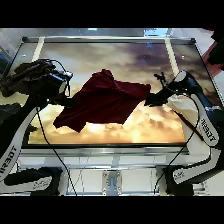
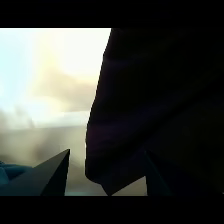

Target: Fold the shirts.

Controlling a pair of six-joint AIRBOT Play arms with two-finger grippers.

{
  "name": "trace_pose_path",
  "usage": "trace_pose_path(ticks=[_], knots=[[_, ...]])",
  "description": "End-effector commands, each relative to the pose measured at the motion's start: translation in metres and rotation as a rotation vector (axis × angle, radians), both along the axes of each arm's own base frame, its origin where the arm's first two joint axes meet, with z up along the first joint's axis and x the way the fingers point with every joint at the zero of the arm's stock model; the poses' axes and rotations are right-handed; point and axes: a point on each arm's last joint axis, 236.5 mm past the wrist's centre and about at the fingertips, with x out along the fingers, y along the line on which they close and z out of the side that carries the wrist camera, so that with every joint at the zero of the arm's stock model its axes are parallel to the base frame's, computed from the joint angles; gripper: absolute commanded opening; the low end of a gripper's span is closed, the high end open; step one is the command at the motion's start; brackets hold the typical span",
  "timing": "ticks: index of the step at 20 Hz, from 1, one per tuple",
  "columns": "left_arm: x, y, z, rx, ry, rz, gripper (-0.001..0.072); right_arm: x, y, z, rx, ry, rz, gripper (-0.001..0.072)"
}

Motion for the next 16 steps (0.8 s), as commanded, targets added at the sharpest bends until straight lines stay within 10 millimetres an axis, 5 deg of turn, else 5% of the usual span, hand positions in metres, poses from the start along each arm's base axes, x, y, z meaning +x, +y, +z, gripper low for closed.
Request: trace_pose_path(ticks=[1,4,9,13,16], knots=[[-0.023,0.018,-0.022,-0.025,0.127,0.046,0.0484,-0.030,0.054,-0.015,0.040,0.022,0.126,0.0388],[-0.035,0.022,-0.038,-0.107,0.174,0.095,0.0484,-0.040,0.091,-0.031,0.021,-0.028,0.187,0.0388],[-0.031,0.001,-0.055,-0.219,0.162,0.042,0.0484,-0.034,0.122,-0.036,0.004,-0.112,0.191,0.0387],[-0.029,0.024,-0.058,-0.120,0.159,0.025,0.0486,-0.034,0.123,-0.037,-0.004,-0.106,0.176,0.0388],[-0.026,0.022,-0.058,-0.128,0.145,0.017,0.0486,-0.043,0.104,-0.045,-0.082,-0.084,0.239,0.0391]])
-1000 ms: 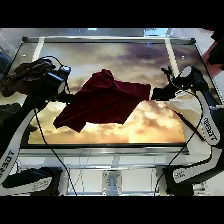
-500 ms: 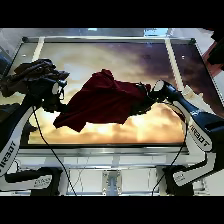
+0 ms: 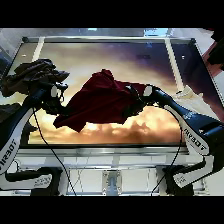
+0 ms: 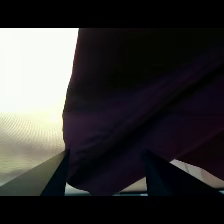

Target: Fold the shirts.

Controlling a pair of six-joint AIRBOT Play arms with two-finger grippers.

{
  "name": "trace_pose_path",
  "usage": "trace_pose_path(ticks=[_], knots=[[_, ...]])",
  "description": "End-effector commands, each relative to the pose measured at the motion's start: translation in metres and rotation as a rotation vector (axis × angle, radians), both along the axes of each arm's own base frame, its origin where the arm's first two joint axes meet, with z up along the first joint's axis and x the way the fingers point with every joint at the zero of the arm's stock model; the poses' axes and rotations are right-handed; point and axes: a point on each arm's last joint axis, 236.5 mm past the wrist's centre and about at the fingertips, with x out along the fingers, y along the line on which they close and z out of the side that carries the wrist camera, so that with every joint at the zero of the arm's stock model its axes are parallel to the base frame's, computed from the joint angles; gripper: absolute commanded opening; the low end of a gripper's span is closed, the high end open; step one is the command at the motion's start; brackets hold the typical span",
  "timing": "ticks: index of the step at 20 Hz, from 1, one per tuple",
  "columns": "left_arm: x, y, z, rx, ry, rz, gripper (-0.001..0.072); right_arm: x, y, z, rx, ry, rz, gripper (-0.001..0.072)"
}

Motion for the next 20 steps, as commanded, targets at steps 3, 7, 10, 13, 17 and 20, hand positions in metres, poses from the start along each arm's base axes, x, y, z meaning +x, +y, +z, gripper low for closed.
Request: trace_pose_path(ticks=[3,7,10,13,17,20], knots=[[0.010,-0.011,-0.003,-0.047,-0.038,-0.035,0.0503,-0.024,-0.046,-0.015,-0.204,0.070,0.089,0.0445],[0.012,-0.012,-0.003,-0.054,-0.047,-0.036,0.0516,-0.015,-0.021,-0.010,-0.109,0.053,0.024,0.0445],[0.012,-0.012,-0.003,-0.054,-0.046,-0.036,0.0516,0.008,0.018,-0.001,0.071,0.010,-0.132,0.0445],[0.012,-0.012,-0.003,-0.054,-0.046,-0.036,0.0515,0.001,0.022,-0.007,0.095,0.043,-0.168,0.0444],[0.012,-0.012,-0.003,-0.055,-0.046,-0.036,0.0515,-0.022,0.009,-0.019,0.041,0.103,-0.118,0.0444],[0.012,-0.014,-0.003,-0.060,-0.046,-0.033,0.0515,-0.023,0.007,-0.020,0.030,0.104,-0.110,0.0441]])
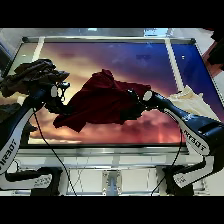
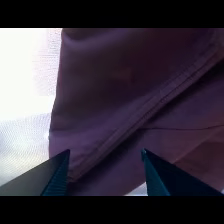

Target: Fold the shirts.

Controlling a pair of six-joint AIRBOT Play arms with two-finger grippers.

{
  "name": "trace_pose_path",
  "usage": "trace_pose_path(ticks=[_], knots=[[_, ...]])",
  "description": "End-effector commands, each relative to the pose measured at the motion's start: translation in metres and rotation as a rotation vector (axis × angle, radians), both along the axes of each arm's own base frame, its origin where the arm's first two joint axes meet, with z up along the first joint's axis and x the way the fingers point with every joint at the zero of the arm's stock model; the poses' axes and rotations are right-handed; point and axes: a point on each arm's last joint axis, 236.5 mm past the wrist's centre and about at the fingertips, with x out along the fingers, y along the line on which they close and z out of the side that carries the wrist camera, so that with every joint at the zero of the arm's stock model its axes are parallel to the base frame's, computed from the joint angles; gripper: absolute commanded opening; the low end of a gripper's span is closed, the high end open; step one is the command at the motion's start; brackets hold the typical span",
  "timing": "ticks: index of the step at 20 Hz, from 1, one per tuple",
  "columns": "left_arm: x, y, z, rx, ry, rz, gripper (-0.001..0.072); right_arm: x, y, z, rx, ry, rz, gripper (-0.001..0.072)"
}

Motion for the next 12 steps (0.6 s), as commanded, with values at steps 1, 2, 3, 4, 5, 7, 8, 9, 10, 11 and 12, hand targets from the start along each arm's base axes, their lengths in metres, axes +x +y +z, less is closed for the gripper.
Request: trace_pose_path(ticks=[1,2,3,4,5,7,8,9,10,11,12], knots=[[0.000,-0.001,0.000,-0.005,0.001,0.003,0.0515,-0.004,-0.002,-0.003,-0.009,0.009,0.007,0.0432],[0.000,-0.001,0.000,-0.005,0.000,0.003,0.0515,0.000,0.001,-0.002,0.004,0.001,-0.008,0.0317],[0.001,-0.001,0.000,-0.006,-0.004,0.004,0.0514,0.004,0.004,-0.001,0.015,-0.012,-0.026,0.0228],[0.003,-0.001,-0.001,-0.007,-0.012,0.005,0.0515,0.010,0.005,-0.001,0.020,-0.030,-0.042,0.0203],[0.005,-0.002,-0.002,-0.009,-0.024,0.003,0.0514,0.015,0.005,-0.001,0.019,-0.047,-0.053,0.0189],[0.007,-0.001,-0.008,-0.008,-0.043,-0.004,0.0513,0.023,0.005,-0.001,0.018,-0.080,-0.069,0.0038],[0.006,-0.001,-0.014,-0.007,-0.042,-0.007,0.0514,0.026,0.004,-0.001,0.017,-0.089,-0.075,0.0038],[0.003,0.001,-0.020,0.001,-0.033,-0.012,0.0514,0.027,0.004,-0.001,0.017,-0.093,-0.077,0.0038],[0.001,0.008,-0.024,0.030,-0.023,-0.026,0.0513,0.027,0.004,-0.001,0.017,-0.092,-0.076,0.0037],[0.000,0.016,-0.027,0.065,-0.016,-0.043,0.0514,0.026,0.004,-0.002,0.016,-0.090,-0.074,0.0037],[0.002,0.021,-0.027,0.089,-0.020,-0.056,0.0513,0.026,0.003,-0.002,0.014,-0.090,-0.071,0.0038]])
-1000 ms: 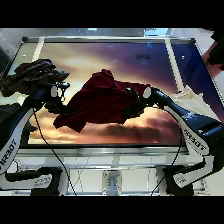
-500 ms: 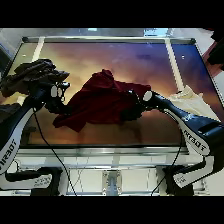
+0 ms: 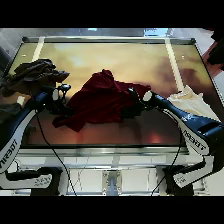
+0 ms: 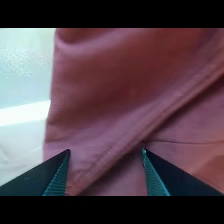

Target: Fold the shirts.

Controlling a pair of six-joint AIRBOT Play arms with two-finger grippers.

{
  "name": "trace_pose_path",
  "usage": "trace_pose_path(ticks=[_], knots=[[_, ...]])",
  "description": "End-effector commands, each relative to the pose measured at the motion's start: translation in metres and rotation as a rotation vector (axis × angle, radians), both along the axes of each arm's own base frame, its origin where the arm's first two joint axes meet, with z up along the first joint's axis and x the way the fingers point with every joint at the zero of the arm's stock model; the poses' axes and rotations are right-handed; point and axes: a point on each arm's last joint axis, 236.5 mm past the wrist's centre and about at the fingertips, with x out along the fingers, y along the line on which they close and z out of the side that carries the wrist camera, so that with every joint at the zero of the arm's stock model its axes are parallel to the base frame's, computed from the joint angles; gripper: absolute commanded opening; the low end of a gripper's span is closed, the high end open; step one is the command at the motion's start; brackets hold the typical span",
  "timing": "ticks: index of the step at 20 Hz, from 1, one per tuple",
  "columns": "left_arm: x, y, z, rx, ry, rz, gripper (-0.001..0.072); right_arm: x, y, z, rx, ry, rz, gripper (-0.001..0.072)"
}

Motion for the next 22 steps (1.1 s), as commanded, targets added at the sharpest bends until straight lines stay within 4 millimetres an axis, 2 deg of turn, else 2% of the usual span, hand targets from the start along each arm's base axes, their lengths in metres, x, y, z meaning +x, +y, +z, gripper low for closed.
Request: trace_pose_path(ticks=[1,2,3,4,5,7,8,9,11,13,14,16,18,19,20,22], knots=[[0.007,0.017,-0.005,0.075,-0.023,-0.046,0.0510,0.004,-0.001,0.000,-0.003,-0.017,-0.007,0.0038],[0.013,0.017,-0.005,0.080,-0.047,-0.055,0.0450,0.005,-0.001,0.000,-0.003,-0.017,-0.008,0.0038],[0.019,0.018,-0.004,0.083,-0.071,-0.063,0.0291,0.004,-0.001,0.000,-0.002,-0.017,-0.008,0.0038],[0.025,0.017,-0.003,0.081,-0.096,-0.070,0.0082,0.004,-0.001,0.000,-0.002,-0.016,-0.007,0.0038],[0.028,0.016,-0.002,0.078,-0.109,-0.072,0.0011,0.004,-0.001,0.000,-0.002,-0.016,-0.006,0.0037],[0.029,0.017,0.000,0.084,-0.110,-0.074,0.0011,0.007,-0.001,0.006,0.002,-0.047,0.018,0.0036],[0.028,0.019,0.005,0.094,-0.102,-0.070,0.0011,0.013,-0.003,0.016,-0.010,-0.084,0.042,0.0035],[0.031,0.021,0.017,0.102,-0.104,-0.062,0.0011,0.020,-0.007,0.031,-0.035,-0.134,0.075,0.0035],[0.045,0.020,0.062,0.099,-0.169,-0.038,0.0011,0.038,-0.024,0.074,-0.118,-0.263,0.122,0.0034],[0.060,0.015,0.130,0.063,-0.298,-0.008,0.0011,0.056,-0.046,0.137,-0.201,-0.429,0.126,0.0034],[0.061,0.012,0.167,0.036,-0.369,0.005,0.0011,0.062,-0.058,0.179,-0.240,-0.532,0.117,0.0034],[0.049,0.005,0.247,-0.033,-0.525,0.026,0.0012,0.062,-0.086,0.271,-0.305,-0.737,0.060,0.0034],[0.016,-0.001,0.324,-0.115,-0.684,0.031,0.0011,0.042,-0.118,0.370,-0.342,-0.953,-0.030,0.0033],[-0.005,-0.007,0.361,-0.176,-0.775,0.022,0.0012,0.023,-0.136,0.422,-0.341,-1.072,-0.096,0.0032],[-0.026,-0.017,0.395,-0.248,-0.868,0.003,0.0011,0.003,-0.151,0.467,-0.328,-1.174,-0.161,0.0032],[-0.075,-0.049,0.471,-0.464,-1.092,-0.074,0.0011,-0.048,-0.179,0.548,-0.282,-1.376,-0.272,0.0032]])
